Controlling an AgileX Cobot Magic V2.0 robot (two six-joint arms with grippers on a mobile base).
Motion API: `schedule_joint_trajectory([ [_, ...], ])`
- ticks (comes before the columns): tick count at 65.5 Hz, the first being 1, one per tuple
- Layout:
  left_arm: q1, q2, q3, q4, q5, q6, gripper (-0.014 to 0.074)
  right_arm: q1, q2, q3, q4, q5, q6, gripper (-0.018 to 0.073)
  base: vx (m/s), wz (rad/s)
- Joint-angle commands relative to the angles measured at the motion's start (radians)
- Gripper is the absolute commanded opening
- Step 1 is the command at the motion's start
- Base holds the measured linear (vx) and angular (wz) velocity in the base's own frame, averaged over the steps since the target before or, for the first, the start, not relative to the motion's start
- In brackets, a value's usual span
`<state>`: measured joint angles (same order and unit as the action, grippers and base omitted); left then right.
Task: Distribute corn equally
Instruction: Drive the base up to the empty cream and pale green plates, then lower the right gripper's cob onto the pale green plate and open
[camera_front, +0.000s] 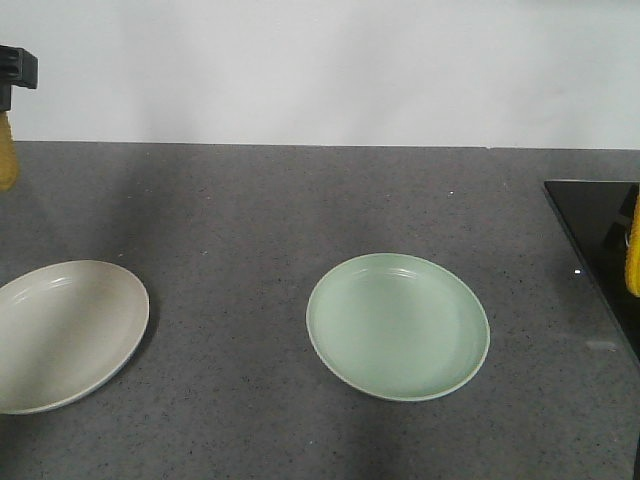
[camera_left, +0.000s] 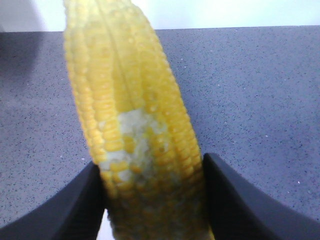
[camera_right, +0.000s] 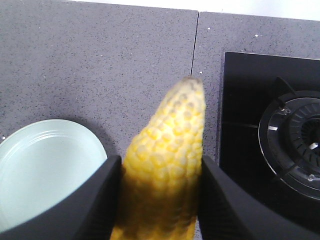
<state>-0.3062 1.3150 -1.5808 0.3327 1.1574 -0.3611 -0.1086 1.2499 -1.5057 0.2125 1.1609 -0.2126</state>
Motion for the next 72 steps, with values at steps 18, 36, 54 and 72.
schedule_joint_trajectory([
  [18, 0.000, -0.027, -0.029, 0.022, -0.054, -0.005, 0.0093, -0.004, -0.022, -0.024, 0.011, -0.061, -0.002, 0.0081, 0.00, 0.00],
  [36, 0.000, -0.027, -0.029, 0.022, -0.054, -0.005, 0.0093, -0.004, -0.022, -0.024, 0.023, -0.064, -0.002, 0.0081, 0.00, 0.00],
  [54, 0.000, -0.027, -0.029, 0.022, -0.054, -0.005, 0.0093, -0.004, 0.012, -0.024, 0.211, -0.039, -0.103, 0.0081, 0.00, 0.00],
  [72, 0.000, -0.027, -0.029, 0.022, -0.054, -0.005, 0.0093, -0.003, 0.171, -0.024, 0.414, 0.042, -0.215, 0.0081, 0.00, 0.00],
])
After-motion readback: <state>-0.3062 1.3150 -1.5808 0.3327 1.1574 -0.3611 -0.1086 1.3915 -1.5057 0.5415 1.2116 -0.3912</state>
